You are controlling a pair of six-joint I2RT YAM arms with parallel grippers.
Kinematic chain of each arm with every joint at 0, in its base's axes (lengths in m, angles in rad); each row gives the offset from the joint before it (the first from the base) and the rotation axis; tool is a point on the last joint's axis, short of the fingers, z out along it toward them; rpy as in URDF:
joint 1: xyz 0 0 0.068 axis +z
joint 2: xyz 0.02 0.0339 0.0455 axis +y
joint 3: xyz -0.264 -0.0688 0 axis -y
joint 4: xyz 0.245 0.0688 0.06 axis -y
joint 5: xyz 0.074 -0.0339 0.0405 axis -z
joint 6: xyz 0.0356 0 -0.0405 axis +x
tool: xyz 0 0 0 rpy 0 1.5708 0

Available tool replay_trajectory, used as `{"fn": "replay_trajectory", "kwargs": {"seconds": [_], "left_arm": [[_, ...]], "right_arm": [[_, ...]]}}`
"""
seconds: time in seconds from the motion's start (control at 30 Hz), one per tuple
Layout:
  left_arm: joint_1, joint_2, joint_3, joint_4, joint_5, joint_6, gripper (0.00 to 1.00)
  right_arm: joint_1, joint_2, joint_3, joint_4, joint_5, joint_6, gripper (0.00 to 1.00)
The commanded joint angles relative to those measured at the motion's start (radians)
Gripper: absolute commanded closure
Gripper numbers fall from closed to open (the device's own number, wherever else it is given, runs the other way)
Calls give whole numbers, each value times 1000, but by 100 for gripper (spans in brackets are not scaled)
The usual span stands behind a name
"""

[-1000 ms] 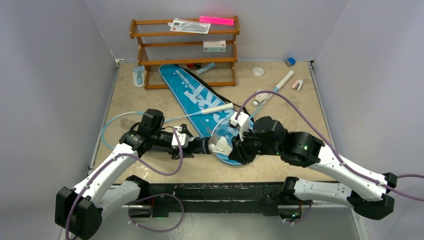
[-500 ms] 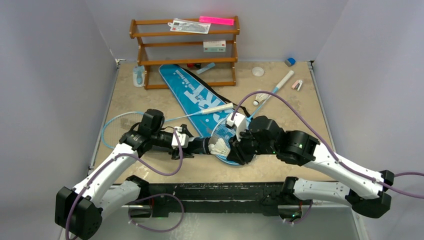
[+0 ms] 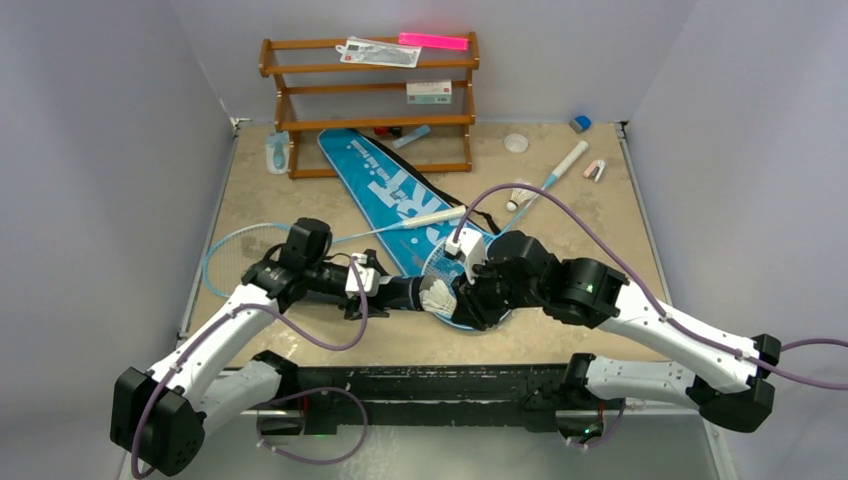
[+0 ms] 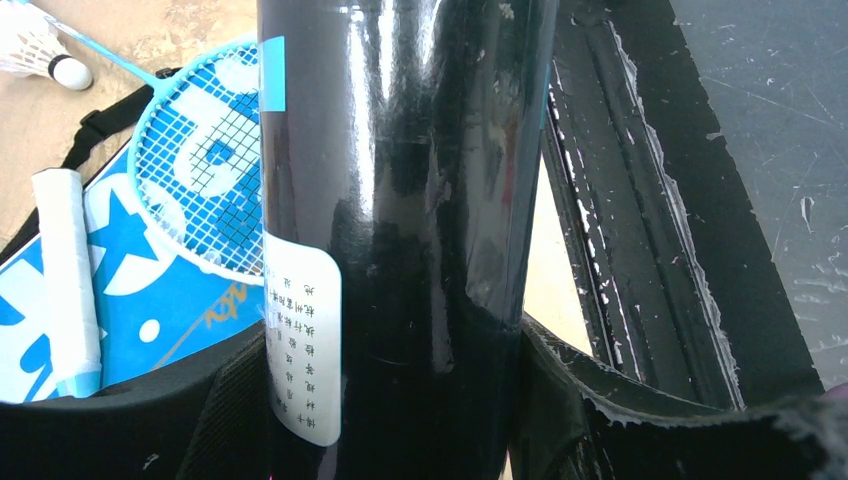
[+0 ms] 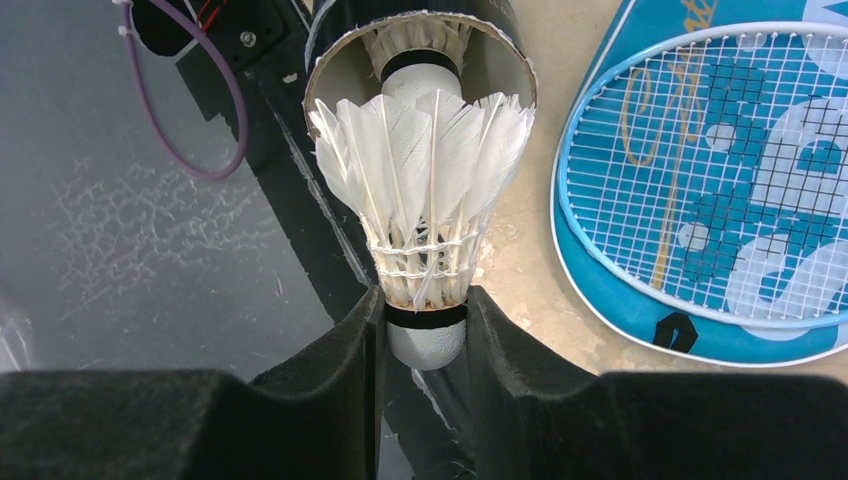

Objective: Pack up the badminton gear
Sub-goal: Place the shuttlecock at the shuttle tube.

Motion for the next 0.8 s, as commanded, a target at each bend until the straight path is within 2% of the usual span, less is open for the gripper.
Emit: {"fn": "replay_trajectory", "kwargs": {"seconds": [0.0,0.77], "left_arm": [[-8,30,-5,-66,61,-22,69],[-37,11,-4,-94,5,14,70]], "right_arm": [[4,10,42,-17,-34,-24,84],[1,68,72,-101,-39,3,79]]}}
